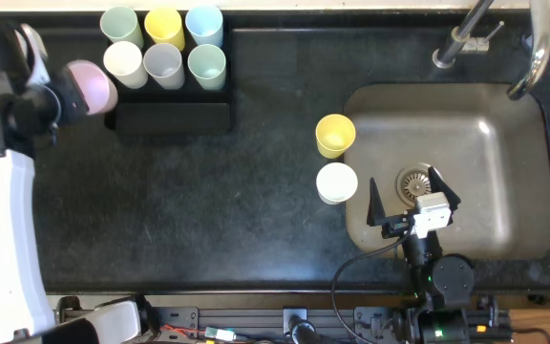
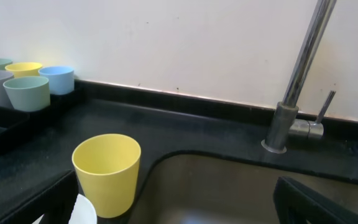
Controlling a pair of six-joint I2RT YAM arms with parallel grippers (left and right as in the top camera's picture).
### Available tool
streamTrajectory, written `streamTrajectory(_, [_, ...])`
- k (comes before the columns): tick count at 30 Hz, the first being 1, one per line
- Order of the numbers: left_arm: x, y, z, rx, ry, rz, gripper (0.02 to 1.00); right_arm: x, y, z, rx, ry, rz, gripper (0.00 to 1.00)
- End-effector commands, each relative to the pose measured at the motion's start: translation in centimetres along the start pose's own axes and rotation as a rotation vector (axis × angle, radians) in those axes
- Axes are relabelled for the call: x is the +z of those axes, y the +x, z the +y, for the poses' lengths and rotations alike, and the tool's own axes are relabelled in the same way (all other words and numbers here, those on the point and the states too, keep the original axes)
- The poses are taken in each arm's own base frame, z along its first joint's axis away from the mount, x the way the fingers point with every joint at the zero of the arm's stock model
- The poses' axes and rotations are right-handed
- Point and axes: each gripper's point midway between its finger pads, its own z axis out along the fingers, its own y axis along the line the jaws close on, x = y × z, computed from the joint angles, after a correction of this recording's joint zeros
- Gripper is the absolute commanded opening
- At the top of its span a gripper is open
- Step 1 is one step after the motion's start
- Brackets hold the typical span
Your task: Store Cups
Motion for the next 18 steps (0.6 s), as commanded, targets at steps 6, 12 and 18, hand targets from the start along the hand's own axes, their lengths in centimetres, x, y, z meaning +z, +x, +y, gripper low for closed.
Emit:
streamTrajectory(6, [6.1, 2.9, -0.3, 0.095, 0.049, 0.111, 0.034, 0.0, 0.3, 0.1, 0.007, -0.007, -0.001, 0.998])
streamTrajectory(12, [7.5, 2.7, 0.1, 0.097, 0.036, 0.119, 0.034, 0.0, 0.3, 0.1, 0.006, -0.007, -0.001, 0.996])
streamTrajectory(18, [8.8, 2.5, 1.0, 0.079, 0.017, 0.127, 0.036, 0.0, 0.3, 0.1, 0.006, -0.007, -0.001, 0.996])
